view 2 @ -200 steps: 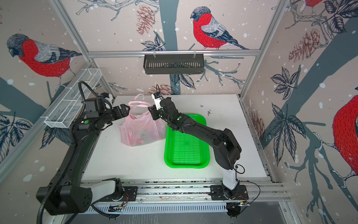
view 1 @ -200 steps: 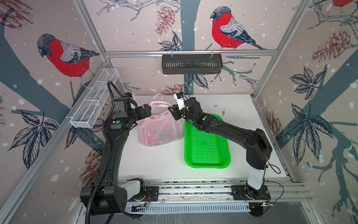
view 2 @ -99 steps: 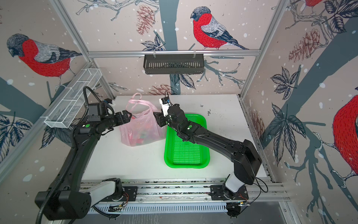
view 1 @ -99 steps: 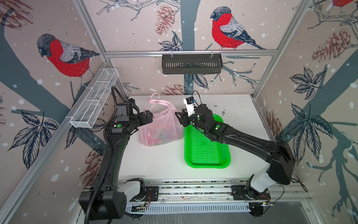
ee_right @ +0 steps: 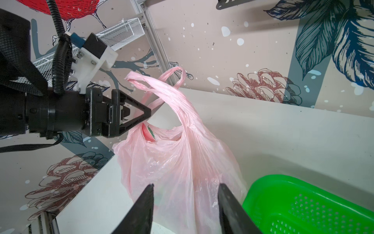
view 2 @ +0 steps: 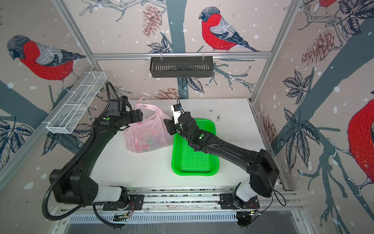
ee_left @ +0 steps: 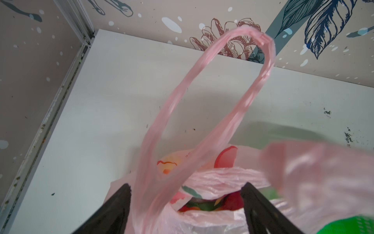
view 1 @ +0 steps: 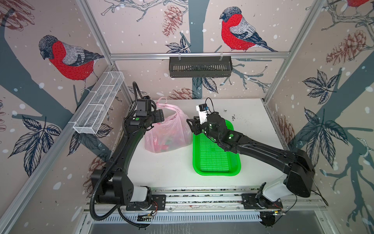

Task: Untie the knot of the plastic bag and take out the fruit
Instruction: Open the plastic bag at the middle-left of the table.

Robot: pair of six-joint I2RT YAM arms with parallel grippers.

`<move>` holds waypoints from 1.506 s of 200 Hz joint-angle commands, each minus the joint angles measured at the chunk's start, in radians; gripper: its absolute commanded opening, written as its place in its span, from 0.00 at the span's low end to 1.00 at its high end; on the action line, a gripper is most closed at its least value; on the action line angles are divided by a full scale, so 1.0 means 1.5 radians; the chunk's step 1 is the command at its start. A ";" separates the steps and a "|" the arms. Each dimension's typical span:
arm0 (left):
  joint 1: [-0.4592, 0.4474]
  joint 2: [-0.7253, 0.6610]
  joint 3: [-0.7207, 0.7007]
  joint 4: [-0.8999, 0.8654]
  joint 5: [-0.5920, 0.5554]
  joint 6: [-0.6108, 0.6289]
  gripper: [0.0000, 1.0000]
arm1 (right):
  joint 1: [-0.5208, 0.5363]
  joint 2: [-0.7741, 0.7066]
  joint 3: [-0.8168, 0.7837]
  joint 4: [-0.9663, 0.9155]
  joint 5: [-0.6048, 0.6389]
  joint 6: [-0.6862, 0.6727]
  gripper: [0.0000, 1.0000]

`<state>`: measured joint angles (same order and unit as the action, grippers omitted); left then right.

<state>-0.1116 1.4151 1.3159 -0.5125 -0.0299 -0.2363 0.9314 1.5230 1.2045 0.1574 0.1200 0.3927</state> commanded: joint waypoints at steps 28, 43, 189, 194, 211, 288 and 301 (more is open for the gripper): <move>-0.020 0.072 0.058 0.019 -0.043 0.025 0.84 | 0.020 0.022 0.024 -0.015 0.015 0.008 0.51; -0.021 0.089 0.066 0.019 -0.046 0.031 0.83 | 0.023 0.024 0.023 -0.012 0.013 0.009 0.51; -0.023 0.023 0.039 0.048 0.016 -0.044 0.05 | 0.061 0.065 0.076 -0.058 0.078 -0.046 0.50; -0.022 0.000 0.018 0.061 0.026 -0.056 0.05 | 0.066 0.072 0.085 -0.065 0.091 -0.051 0.49; -0.022 -0.080 -0.075 0.111 0.060 -0.097 0.05 | 0.082 0.102 0.122 -0.084 0.132 -0.066 0.49; -0.022 -0.330 -0.326 0.229 0.108 -0.206 0.05 | 0.097 0.209 0.224 -0.089 0.210 -0.081 0.49; -0.022 -0.351 -0.343 0.237 0.111 -0.213 0.04 | 0.100 0.217 0.232 -0.088 0.210 -0.081 0.49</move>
<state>-0.1459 0.9375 0.8391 -0.2481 0.1055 -0.5007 1.0744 1.8301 1.5249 0.0238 0.4095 0.2810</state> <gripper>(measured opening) 0.048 0.486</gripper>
